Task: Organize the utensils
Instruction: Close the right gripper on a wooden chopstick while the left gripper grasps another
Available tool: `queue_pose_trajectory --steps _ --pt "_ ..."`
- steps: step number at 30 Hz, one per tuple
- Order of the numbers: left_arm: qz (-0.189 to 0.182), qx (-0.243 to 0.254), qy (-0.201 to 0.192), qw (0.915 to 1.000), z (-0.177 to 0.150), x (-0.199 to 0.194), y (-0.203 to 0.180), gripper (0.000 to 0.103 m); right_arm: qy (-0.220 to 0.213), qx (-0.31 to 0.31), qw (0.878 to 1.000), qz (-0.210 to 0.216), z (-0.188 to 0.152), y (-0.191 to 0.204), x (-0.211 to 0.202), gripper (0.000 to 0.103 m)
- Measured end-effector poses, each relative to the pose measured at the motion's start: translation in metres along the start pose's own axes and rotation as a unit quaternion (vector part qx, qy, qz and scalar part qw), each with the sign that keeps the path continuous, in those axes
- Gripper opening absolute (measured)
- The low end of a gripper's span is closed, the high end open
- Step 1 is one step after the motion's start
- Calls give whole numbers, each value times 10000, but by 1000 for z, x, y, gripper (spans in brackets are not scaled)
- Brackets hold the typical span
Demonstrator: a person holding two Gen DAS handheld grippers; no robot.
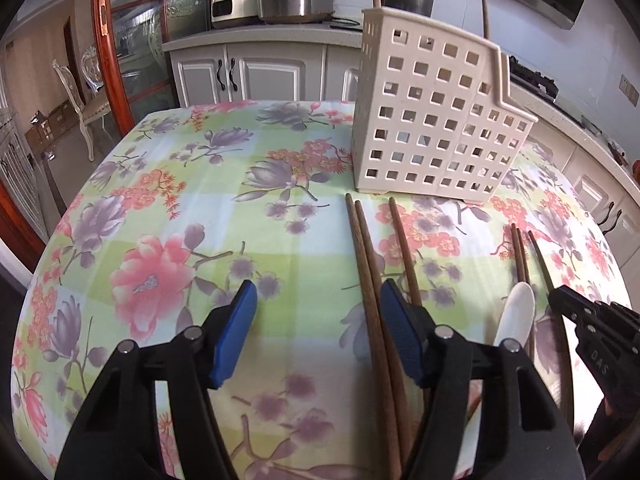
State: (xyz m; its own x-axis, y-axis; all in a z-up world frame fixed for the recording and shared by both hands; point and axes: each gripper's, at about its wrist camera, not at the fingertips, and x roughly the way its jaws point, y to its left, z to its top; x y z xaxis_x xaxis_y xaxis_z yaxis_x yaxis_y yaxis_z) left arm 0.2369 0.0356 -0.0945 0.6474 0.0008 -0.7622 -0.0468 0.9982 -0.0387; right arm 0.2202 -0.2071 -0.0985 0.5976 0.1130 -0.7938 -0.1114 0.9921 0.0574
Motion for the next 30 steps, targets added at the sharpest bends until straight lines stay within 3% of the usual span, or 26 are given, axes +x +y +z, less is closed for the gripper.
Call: queue_pose_trajectory --steps 5,18,19,23,25,30 --pt "101 44 226 9997 8 15 -4 55 4 43 10000 88 -1 -2 -1 7" --pt "205 321 614 9974 18 31 -12 55 16 87 9998 163 -1 -4 -1 7" --pt "167 302 625 9974 18 31 -12 50 19 84 9998 162 -1 -4 -1 7" --pt "74 465 598 9971 16 29 -16 15 21 46 9999 122 0 -3 -1 7" --pt "41 555 592 9967 14 28 -19 9 14 -16 10000 74 -1 -1 -1 7" --pt "-164 437 540 9974 11 24 -16 8 27 37 9999 132 -1 -4 -1 7"
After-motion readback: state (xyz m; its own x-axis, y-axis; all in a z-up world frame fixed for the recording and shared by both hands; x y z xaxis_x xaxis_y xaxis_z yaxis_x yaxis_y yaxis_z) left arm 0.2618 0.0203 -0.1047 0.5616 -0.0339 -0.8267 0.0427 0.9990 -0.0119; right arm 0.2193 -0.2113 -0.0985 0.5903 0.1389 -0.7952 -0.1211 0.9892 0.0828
